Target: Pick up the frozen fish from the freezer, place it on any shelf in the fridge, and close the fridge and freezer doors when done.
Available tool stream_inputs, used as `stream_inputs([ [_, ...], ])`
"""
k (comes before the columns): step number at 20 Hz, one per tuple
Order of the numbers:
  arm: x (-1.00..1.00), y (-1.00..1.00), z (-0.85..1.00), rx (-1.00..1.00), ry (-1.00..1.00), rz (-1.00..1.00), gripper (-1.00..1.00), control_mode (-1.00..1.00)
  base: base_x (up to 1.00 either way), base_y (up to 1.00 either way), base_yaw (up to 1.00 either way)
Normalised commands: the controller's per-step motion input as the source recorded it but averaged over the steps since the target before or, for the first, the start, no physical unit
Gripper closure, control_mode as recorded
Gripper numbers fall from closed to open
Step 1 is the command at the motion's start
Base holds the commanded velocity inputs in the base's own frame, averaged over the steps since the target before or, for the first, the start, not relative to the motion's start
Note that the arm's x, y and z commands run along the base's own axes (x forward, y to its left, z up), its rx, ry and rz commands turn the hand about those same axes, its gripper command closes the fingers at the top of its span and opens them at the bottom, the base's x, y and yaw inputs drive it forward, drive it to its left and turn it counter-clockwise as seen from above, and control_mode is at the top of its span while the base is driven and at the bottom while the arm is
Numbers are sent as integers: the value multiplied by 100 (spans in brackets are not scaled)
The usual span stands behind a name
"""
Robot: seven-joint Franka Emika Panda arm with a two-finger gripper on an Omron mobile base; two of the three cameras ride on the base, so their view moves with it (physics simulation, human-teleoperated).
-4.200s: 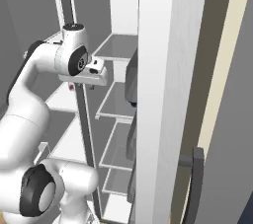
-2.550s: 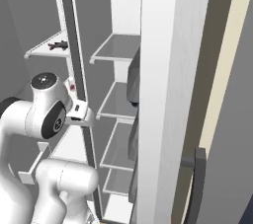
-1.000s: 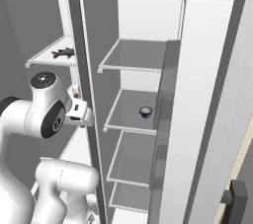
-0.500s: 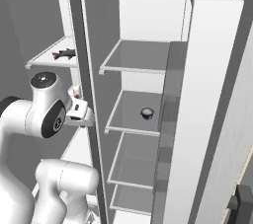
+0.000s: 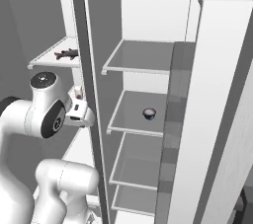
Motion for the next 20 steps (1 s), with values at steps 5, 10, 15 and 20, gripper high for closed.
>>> stream_inputs([
  [5,0,2,4,0,-1,-1,-100,-100,0,1,0],
  [10,-8,16,43,0,-15,-1,-100,-100,0,0,0],
  [15,-6,14,74,0,-9,-7,-100,-100,0,0,0],
  [20,-1,8,82,1,-1,-12,-100,-100,0,0,0],
])
